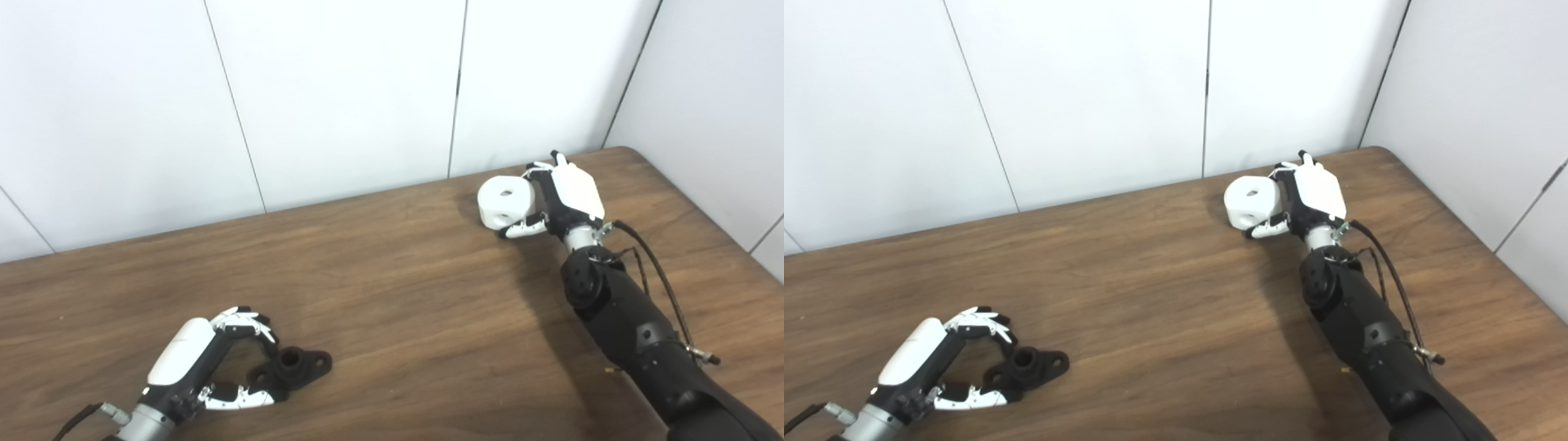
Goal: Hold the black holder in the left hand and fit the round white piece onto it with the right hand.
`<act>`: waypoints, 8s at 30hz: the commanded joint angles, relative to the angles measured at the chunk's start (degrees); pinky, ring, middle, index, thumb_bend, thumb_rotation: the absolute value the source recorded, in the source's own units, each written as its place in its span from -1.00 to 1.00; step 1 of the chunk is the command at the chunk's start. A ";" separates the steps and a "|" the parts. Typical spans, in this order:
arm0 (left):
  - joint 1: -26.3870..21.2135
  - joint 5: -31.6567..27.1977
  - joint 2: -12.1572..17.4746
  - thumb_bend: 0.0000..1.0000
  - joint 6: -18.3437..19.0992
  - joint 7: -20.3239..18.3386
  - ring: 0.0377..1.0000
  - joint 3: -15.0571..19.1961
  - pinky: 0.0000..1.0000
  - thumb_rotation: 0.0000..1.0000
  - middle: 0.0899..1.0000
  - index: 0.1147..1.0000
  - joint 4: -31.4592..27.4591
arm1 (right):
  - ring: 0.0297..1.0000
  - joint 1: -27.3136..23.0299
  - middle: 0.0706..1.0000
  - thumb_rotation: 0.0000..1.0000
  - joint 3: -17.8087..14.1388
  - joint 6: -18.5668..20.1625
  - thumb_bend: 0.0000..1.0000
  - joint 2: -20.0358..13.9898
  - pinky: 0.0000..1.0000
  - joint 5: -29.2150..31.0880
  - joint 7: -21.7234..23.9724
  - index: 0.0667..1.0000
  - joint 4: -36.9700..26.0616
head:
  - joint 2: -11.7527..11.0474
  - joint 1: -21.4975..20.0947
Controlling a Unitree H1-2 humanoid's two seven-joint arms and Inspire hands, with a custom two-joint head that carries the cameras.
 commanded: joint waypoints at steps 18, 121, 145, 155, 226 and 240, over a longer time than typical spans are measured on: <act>-2.48 0.20 0.71 0.04 -1.33 2.82 0.57 -1.18 0.78 -0.91 0.20 -0.17 2.19 | 1.00 0.56 0.69 -0.68 -1.52 -0.27 0.03 2.42 1.00 6.07 9.58 -0.10 -13.20 | 0.01 0.61; -2.32 4.96 -4.57 0.05 4.93 2.24 0.68 -6.22 0.96 -0.90 0.23 -0.17 1.02 | 1.00 2.67 0.69 -0.70 10.34 -9.48 0.03 12.50 1.00 5.07 31.80 -0.10 -29.42 | 5.10 20.21; -2.58 5.35 -4.96 0.05 6.04 2.19 0.69 -5.83 0.98 -0.90 0.24 -0.17 0.05 | 1.00 5.60 0.69 -0.70 11.85 -8.27 0.03 11.59 1.00 4.90 35.16 -0.10 -31.87 | 6.26 20.95; -2.37 5.14 -5.04 0.04 6.49 2.01 0.68 -5.68 0.95 -0.90 0.24 -0.17 -0.77 | 1.00 5.97 0.68 -0.69 12.50 -9.07 0.03 10.39 1.00 4.50 35.74 -0.10 -32.27 | 7.01 21.13; -1.23 7.15 -9.46 0.05 9.12 2.27 0.69 -5.96 0.97 -0.90 0.25 -0.17 -3.12 | 1.00 3.60 0.89 -0.37 12.84 -17.42 0.98 5.70 0.76 -13.77 44.98 0.86 -42.09 | 9.27 20.72; -1.27 6.81 -8.86 0.04 8.97 1.70 0.68 -5.56 0.95 -0.90 0.24 -0.17 -2.86 | 1.00 4.81 0.95 -0.37 11.79 -17.41 0.97 6.17 0.73 -12.63 43.43 0.93 -41.69 | 9.40 20.27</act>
